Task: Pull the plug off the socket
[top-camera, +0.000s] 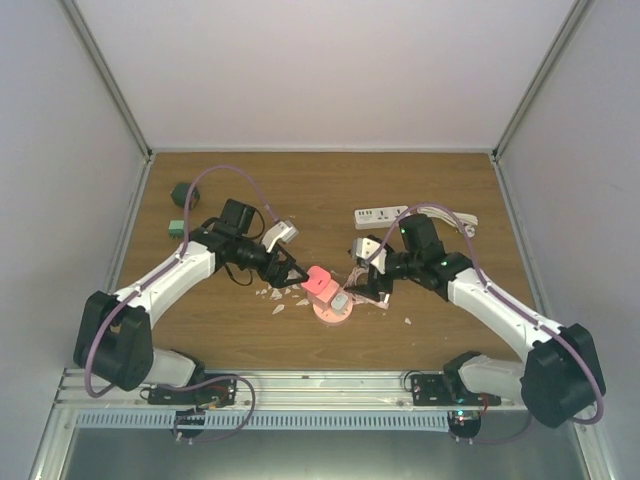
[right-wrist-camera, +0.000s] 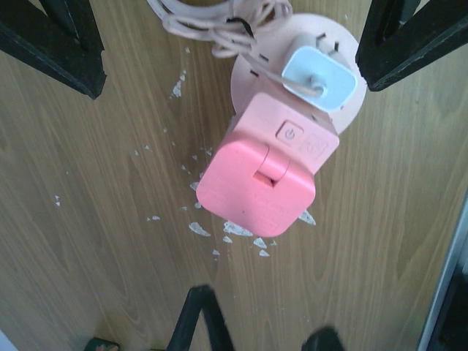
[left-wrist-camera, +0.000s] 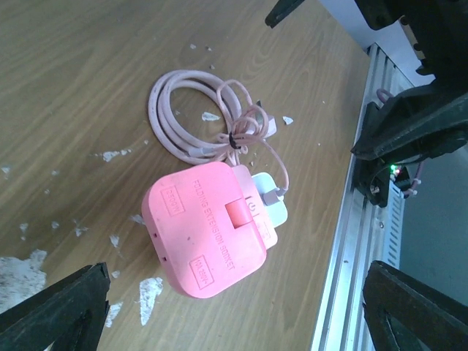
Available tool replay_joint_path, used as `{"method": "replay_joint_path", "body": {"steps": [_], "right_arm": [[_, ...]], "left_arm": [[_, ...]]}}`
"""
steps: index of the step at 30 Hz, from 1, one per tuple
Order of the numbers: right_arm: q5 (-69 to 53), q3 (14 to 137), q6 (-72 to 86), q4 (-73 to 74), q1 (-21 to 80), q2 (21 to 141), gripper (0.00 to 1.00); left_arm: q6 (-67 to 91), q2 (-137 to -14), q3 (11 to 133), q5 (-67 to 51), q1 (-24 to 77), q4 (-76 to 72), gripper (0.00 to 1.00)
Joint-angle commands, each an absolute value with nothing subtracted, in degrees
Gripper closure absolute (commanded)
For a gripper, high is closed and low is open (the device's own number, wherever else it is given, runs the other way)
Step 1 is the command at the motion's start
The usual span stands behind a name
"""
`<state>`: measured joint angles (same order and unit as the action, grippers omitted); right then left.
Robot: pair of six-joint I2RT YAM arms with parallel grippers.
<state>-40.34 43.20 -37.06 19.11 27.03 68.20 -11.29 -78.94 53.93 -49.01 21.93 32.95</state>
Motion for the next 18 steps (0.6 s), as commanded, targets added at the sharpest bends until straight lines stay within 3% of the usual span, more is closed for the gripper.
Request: {"method": "replay_joint_path", "body": {"steps": [1, 18], "right_arm": [[-37.64, 42.9, -26.76, 11.42, 30.7, 69.1, 0.06], [-22.19, 41.96, -19.95, 8.11, 43.96, 77.74, 0.05]], "left_arm": [[-8.92, -81.17, 52.21, -51.43, 22.64, 28.9, 0.07], [-7.96, -79.5, 48.77, -50.33, 22.6, 25.36, 0.06]]}}
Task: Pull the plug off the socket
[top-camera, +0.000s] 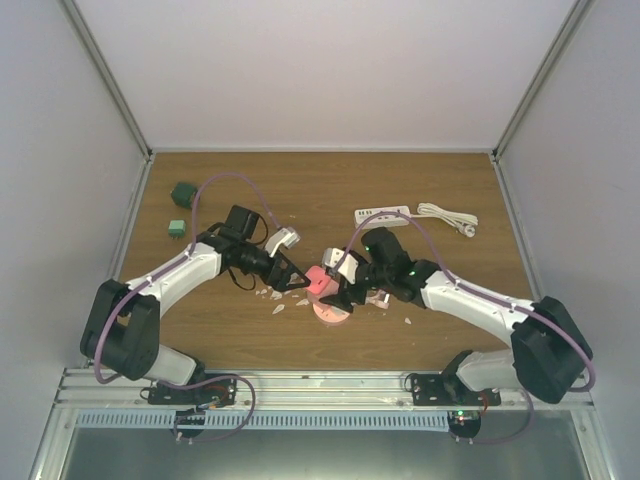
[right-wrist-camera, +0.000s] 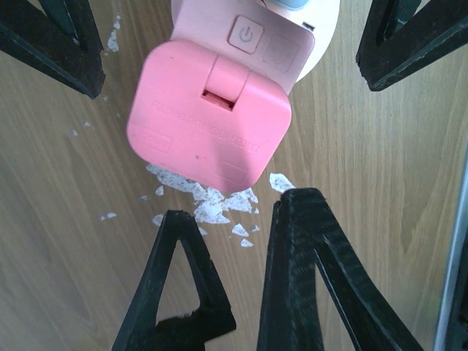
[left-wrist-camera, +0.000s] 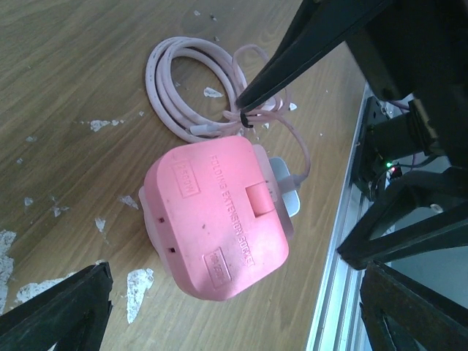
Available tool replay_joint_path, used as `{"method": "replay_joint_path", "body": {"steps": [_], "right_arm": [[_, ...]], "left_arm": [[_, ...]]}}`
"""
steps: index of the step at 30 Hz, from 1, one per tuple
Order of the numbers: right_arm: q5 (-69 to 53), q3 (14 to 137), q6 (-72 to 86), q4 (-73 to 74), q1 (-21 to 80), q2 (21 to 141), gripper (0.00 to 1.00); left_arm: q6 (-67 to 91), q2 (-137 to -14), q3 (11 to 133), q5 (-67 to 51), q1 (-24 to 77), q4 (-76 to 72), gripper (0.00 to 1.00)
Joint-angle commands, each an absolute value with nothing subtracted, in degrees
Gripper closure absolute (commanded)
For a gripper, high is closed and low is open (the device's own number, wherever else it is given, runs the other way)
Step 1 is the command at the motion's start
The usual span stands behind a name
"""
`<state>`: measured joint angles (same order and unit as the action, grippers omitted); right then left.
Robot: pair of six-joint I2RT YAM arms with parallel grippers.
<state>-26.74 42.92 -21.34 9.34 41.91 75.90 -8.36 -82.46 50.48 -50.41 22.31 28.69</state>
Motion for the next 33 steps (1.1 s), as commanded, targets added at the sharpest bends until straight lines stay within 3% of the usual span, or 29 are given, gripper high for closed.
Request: {"method": "replay_joint_path", "body": {"steps": [1, 7, 16, 28, 33], "right_arm": [[-21.58, 41.83, -19.95, 8.15, 44.31, 78.26, 0.05], [-18.79, 41.01, -19.78, 7.66, 44.72, 80.12, 0.03], [-18.75, 41.51, -19.82, 7.92, 44.73, 82.78, 0.11], [-19.8, 41.84, -23.52, 4.54, 44.69, 83.29, 0.4], [-22.15, 41.05, -27.22, 1.66, 44.69, 82.26, 0.47]], "left_arm": [[-7.81, -79.04, 48.37, -50.14, 22.59, 24.99, 0.06], [-7.64, -77.81, 47.47, -50.41, 22.62, 24.25, 0.05], [-7.84, -77.0, 46.12, -50.98, 22.63, 22.84, 0.05], [-6.87, -78.96, 46.27, -53.02, 22.53, 21.98, 0.11], [-5.25, -80.16, 46.32, -53.48, 21.58, 21.03, 0.18]]}}
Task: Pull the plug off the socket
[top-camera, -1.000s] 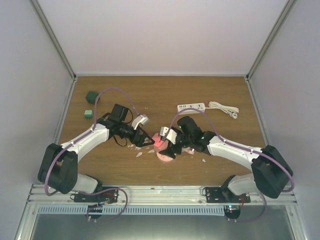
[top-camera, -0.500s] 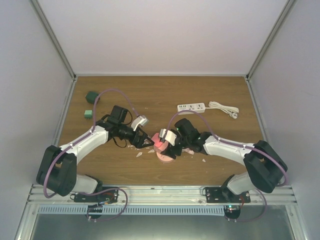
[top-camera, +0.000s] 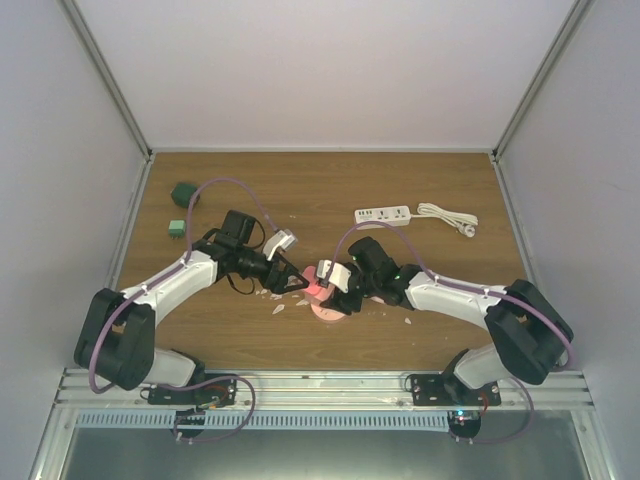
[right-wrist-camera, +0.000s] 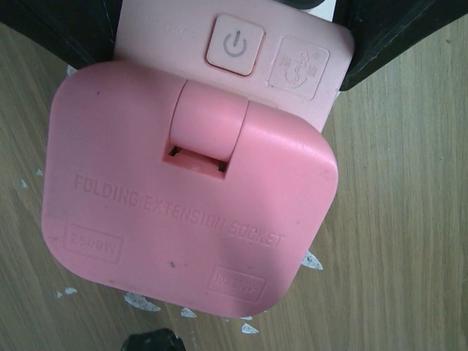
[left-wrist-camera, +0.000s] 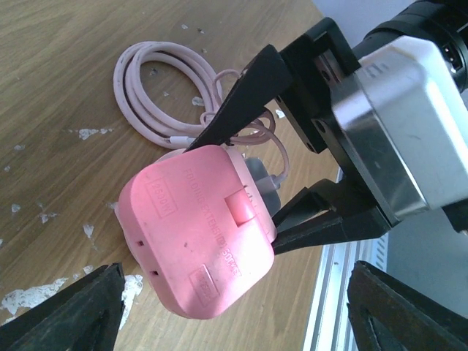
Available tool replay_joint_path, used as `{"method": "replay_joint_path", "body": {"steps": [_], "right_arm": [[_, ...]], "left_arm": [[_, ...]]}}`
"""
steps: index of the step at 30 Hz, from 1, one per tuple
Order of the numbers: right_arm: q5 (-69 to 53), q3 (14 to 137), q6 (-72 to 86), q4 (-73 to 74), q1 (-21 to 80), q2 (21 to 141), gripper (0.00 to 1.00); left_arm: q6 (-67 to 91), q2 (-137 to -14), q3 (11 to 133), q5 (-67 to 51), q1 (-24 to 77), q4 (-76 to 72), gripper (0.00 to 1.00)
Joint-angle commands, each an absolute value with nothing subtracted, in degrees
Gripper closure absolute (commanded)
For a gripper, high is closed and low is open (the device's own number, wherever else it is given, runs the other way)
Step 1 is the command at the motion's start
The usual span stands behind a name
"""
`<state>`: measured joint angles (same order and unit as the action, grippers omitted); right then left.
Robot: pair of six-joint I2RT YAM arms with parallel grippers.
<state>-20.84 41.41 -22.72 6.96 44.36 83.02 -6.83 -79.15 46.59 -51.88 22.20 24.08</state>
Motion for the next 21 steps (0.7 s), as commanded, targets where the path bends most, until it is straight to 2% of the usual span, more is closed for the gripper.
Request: {"method": "replay_joint_path", "body": {"steps": [1, 5, 11, 21], "right_arm": [[-22.79, 41.08, -27.67, 1.45, 44.71, 82.57, 0.48], [-23.43, 40.97, -28.43, 0.76, 44.69, 83.51, 0.52], [-23.38, 40.96, -27.05, 0.45, 44.24, 84.26, 0.52], [-23.81, 41.37, -26.46, 0.53, 43.4, 85.24, 0.52]], "left_arm": [[-4.95, -80.49, 46.44, -53.48, 21.34, 21.0, 0.19], [-3.92, -82.49, 47.62, -51.89, 21.0, 21.37, 0.25], [-3.09, -84.74, 48.95, -53.23, 21.2, 21.61, 0.32], [-3.08, -83.03, 47.8, -60.89, 21.7, 20.53, 0.53]]}}
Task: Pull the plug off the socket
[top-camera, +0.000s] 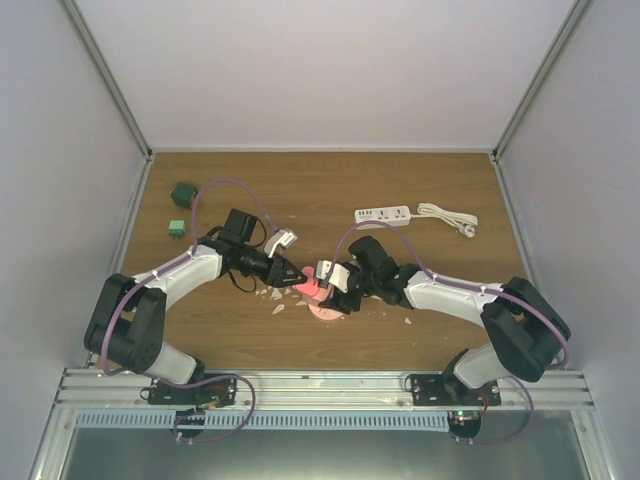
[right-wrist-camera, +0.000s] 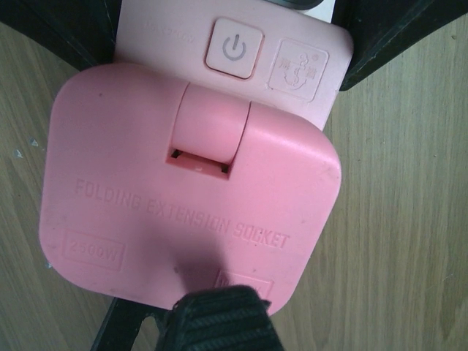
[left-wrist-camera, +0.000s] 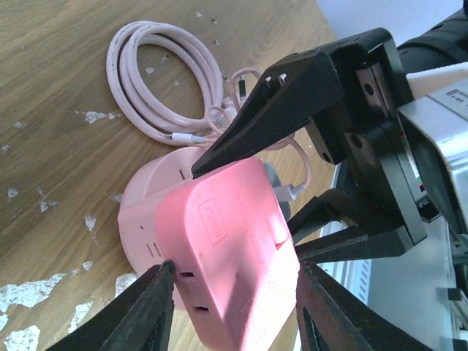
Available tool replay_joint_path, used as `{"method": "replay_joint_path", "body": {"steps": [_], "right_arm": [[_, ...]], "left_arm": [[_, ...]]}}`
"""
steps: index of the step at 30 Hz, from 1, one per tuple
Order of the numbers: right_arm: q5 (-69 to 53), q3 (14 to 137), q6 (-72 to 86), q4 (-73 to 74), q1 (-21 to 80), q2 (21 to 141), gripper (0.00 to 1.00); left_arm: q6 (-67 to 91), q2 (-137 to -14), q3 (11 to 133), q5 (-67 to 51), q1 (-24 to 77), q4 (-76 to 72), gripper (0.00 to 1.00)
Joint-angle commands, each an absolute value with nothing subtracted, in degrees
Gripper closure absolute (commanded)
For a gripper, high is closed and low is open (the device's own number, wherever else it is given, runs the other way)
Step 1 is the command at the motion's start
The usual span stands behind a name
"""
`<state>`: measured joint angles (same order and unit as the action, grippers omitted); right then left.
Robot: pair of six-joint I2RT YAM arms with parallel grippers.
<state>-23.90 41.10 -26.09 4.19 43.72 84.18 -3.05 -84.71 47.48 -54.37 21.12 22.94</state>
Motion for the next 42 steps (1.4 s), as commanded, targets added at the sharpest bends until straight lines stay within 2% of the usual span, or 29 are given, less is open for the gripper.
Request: {"method": "replay_joint_path", "body": {"steps": [1, 10, 17, 23, 30, 32, 38, 42], "right_arm": [[-23.82, 41.34, -26.46, 0.53, 43.34, 85.22, 0.52], [-23.77, 41.5, -25.81, 0.23, 43.23, 85.27, 0.52], [-21.9, 41.58, -23.76, -1.85, 43.19, 84.98, 0.52], [-19.24, 41.57, -22.4, -3.95, 43.24, 85.21, 0.53], [-17.68, 41.6, -21.38, -4.48, 43.42, 85.21, 0.54], [-17.32, 41.73, -21.23, -4.48, 43.36, 85.21, 0.54], [-16.95, 41.62, -21.1, -4.64, 43.39, 85.3, 0.54], [-16.46, 41.6, -20.83, -4.83, 43.39, 85.22, 0.53]], "left_arm": [[-3.08, -82.67, 47.61, -61.28, 21.71, 20.42, 0.55], [-3.06, -81.43, 47.48, -61.45, 22.19, 20.07, 0.7], [-3.85, -81.32, 49.92, -51.75, 24.9, 22.68, 0.68], [-5.29, -82.88, 53.04, -46.83, 25.81, 26.27, 0.71], [-5.38, -85.5, 56.68, -43.85, 26.21, 29.44, 0.67], [-5.28, -86.22, 57.74, -43.28, 26.27, 30.72, 0.6], [-5.21, -86.6, 60.04, -43.18, 26.59, 33.51, 0.58], [-5.39, -86.48, 60.91, -43.13, 27.32, 34.9, 0.51]]}}
